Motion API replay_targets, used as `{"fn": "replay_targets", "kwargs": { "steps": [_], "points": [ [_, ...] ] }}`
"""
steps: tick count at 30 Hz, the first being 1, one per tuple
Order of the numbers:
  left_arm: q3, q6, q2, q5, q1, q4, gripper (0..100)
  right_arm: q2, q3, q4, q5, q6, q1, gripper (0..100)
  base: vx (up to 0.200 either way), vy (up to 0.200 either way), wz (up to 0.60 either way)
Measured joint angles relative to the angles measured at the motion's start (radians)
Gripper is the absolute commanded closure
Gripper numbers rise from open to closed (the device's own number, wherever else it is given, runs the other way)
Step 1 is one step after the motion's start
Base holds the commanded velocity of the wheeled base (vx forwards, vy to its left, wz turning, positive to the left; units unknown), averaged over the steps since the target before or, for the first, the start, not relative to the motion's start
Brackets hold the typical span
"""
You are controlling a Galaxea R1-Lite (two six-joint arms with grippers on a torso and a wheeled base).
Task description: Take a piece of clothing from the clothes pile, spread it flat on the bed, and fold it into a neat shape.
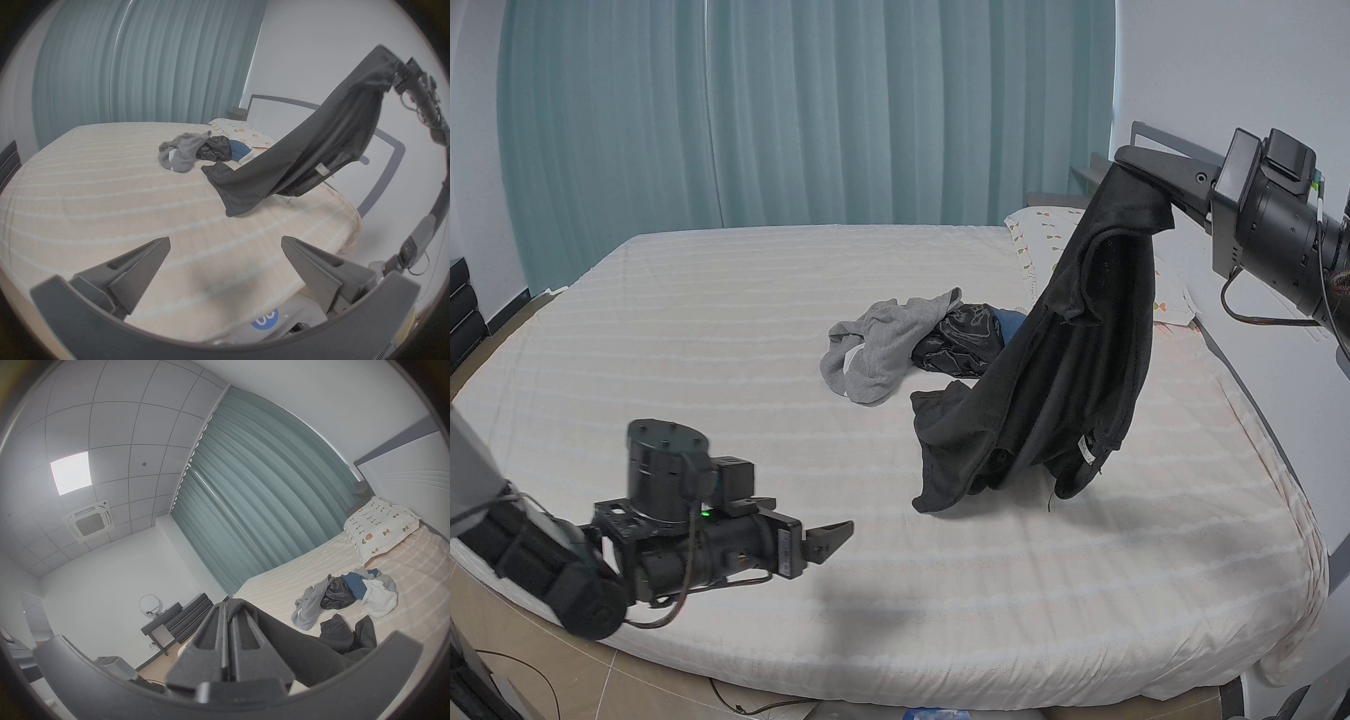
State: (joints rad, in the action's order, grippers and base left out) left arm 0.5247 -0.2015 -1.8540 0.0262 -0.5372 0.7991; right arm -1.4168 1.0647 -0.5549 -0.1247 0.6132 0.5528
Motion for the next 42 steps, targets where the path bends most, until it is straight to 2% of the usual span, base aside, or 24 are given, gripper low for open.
{"fn": "replay_targets", "kwargs": {
  "steps": [10,23,30,31,37,42],
  "points": [
    [0.200,-0.102,-0.292,-0.042,-0.107,0.170,0,-0.011,0.012,-0.003,0.000,-0.001,-0.001,100,0.000,0.000,0.00],
    [0.444,-0.137,-0.507,-0.051,-0.133,0.178,0,-0.016,0.037,0.001,-0.001,-0.001,0.002,100,0.000,0.000,0.00],
    [0.608,-0.177,-0.592,-0.060,-0.130,0.127,0,-0.016,0.046,0.001,-0.001,-0.002,0.006,100,0.000,0.000,0.00],
    [0.632,-0.180,-0.605,-0.063,-0.129,0.117,100,-0.016,0.047,0.001,-0.001,-0.003,0.007,100,0.000,0.000,0.00],
    [0.723,-0.192,-0.670,-0.095,-0.111,0.087,100,-0.017,0.048,0.001,-0.001,-0.003,0.006,100,0.000,0.000,0.00],
    [0.733,-0.203,-0.689,-0.163,-0.091,0.087,100,-0.023,0.042,0.001,-0.002,-0.003,0.000,100,0.000,0.000,0.00]
  ]
}}
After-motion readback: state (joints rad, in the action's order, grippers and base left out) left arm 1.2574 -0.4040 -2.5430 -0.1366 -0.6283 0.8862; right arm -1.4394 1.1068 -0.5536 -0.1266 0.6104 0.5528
